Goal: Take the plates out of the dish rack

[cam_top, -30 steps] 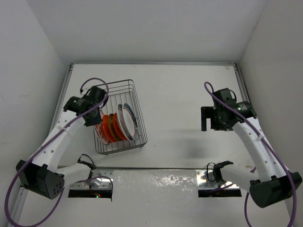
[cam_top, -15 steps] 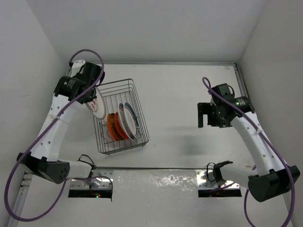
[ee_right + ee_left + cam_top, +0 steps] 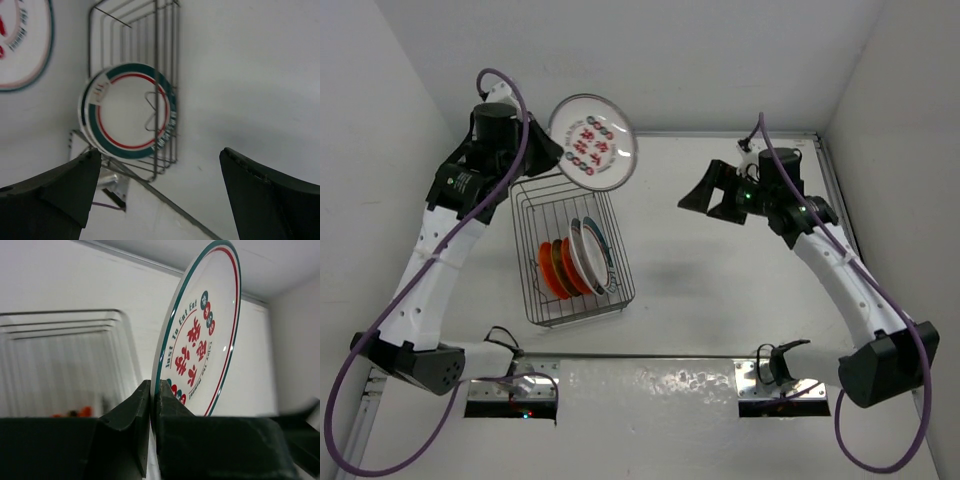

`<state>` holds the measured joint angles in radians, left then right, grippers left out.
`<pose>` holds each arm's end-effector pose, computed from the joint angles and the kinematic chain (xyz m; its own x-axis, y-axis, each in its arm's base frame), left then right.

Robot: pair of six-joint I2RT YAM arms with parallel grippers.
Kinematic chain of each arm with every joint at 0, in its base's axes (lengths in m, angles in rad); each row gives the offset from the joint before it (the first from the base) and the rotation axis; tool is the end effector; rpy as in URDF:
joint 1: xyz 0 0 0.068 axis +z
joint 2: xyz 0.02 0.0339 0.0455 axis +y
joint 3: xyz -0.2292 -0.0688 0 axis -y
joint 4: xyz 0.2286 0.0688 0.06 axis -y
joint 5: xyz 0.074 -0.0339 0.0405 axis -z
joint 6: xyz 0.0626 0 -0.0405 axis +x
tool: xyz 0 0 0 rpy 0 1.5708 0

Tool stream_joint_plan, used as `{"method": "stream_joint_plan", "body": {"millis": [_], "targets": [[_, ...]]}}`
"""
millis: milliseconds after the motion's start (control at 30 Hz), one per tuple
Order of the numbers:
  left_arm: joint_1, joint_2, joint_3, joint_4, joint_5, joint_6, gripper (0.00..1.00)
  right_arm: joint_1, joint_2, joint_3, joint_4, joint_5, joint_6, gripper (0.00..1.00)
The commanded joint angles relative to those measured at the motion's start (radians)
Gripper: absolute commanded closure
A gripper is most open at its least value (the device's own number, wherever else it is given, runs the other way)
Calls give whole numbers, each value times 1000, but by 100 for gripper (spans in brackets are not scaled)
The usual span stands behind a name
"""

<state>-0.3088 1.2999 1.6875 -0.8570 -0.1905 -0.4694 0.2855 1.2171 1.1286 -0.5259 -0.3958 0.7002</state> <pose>0.2594 -0.0703 0.4150 -0.4466 -0.3238 -0.8341 -0.0723 0.9422 -0.3270 0.2631 0.1024 0.2921 -0.7852 0.3892 -0.4816 -0.0735 0.7138 0.6965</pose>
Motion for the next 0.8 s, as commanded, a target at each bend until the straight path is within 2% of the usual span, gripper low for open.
{"method": "stream_joint_plan", "body": {"millis": [0, 67, 167, 233, 300, 333, 400, 433, 500, 533, 567, 633, 667, 767], "targets": [[-4, -39, -107, 376, 445, -165, 100, 14, 56, 46, 320, -118, 157, 1], [-4, -25, -193, 495, 572, -254, 100, 15, 97, 54, 406, -120, 206, 1], [-4, -13, -287, 627, 670, -336, 100, 15, 151, 68, 458, -109, 234, 4], [-4, -1, -304, 671, 709, -367, 100, 15, 171, 74, 474, -101, 228, 9], [-6, 21, -308, 676, 738, -370, 100, 15, 183, 71, 483, -98, 223, 13], [-6, 32, -307, 662, 738, -361, 100, 14, 186, 68, 500, -98, 223, 23], [-6, 42, -311, 630, 734, -339, 100, 15, 197, 66, 512, -101, 226, 32], [-6, 45, -318, 628, 734, -333, 100, 15, 202, 63, 520, -107, 229, 33], [-6, 52, -318, 572, 700, -313, 100, 14, 197, 62, 538, -109, 231, 32], [-6, 52, -313, 550, 642, -301, 100, 12, 191, 66, 511, -51, 219, 22], [-6, 49, -311, 533, 614, -290, 100, 14, 182, 74, 460, 4, 200, 19], [-6, 50, -302, 492, 568, -273, 100, 12, 135, 63, 386, 116, 174, 18], [-6, 52, -304, 484, 557, -273, 100, 11, 113, 47, 388, 223, 183, 17], [-6, 52, -308, 469, 534, -282, 100, 0, 52, 0, 425, 343, 232, 15]]}}
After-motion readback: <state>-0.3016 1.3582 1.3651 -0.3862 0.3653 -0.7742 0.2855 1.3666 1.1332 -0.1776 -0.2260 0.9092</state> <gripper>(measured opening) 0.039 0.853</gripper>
